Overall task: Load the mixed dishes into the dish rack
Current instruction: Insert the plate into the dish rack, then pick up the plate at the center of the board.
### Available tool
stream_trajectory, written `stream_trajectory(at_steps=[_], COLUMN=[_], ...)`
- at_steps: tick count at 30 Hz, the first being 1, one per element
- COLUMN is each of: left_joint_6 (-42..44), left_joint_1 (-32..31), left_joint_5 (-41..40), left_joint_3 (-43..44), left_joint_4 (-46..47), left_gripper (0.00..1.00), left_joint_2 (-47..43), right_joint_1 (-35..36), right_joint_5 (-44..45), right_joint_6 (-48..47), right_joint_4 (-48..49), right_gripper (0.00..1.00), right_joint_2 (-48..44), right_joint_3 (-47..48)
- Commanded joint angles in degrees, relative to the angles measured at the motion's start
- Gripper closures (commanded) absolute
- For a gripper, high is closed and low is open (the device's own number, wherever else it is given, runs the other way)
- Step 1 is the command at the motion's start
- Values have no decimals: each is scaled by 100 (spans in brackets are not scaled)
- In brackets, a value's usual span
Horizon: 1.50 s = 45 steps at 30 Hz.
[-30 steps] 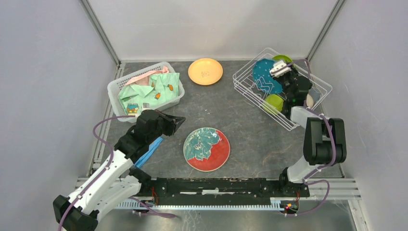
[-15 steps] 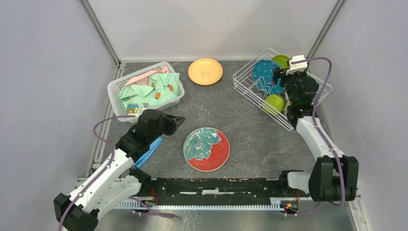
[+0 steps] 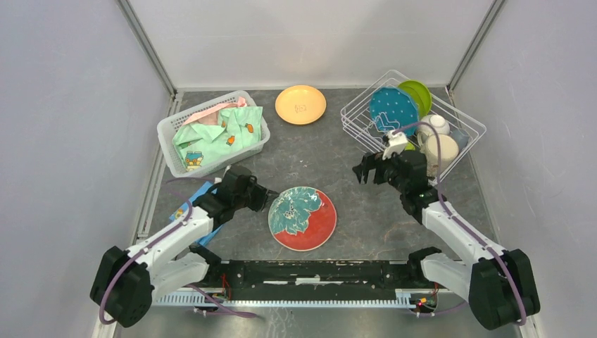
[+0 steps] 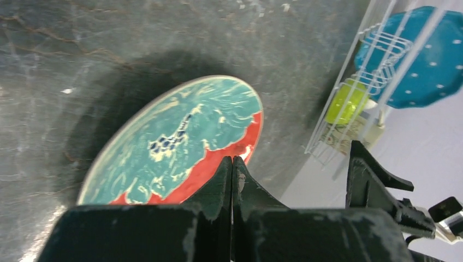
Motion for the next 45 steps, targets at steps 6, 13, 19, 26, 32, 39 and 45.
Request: stream_trajectory(at_steps=[6,13,19,26,32,39,45], left_joint_6=[-121,-121,-121,-121,-121,-121,-121], left_joint_1=[-15,-18,-18,-18,-18,-18,-21], left_joint_5=[404,497,527,789,855,1007,1145], left_joint_3=[-560,-723,-976,-1214,-1299,-1440,-1383], left_joint_4=[1061,1203,1341,1608,1788,2114,2137], left_gripper=[98,98,98,98,98,98,98], left_joint_2=[498,656,535,506,520,697,680], right_joint_1=[955,1149,1386,1556,1668,1778,1787], right_joint_5=[-1138,-1701,-2042,-1811,-2227,-2165,-1923], right_joint_6=[440,1024,1348,1494,1925,2352,2551], right_joint_4=[868,1711,2232,1910,2549,2919,3154], right_gripper=[2,9,54,47,48,52,83], right_joint_2=[85,900,1426,1943,2365,2685,2847], right_joint_3=[-1025,-1414,-1365,-1165,-1159,-1092,-1113])
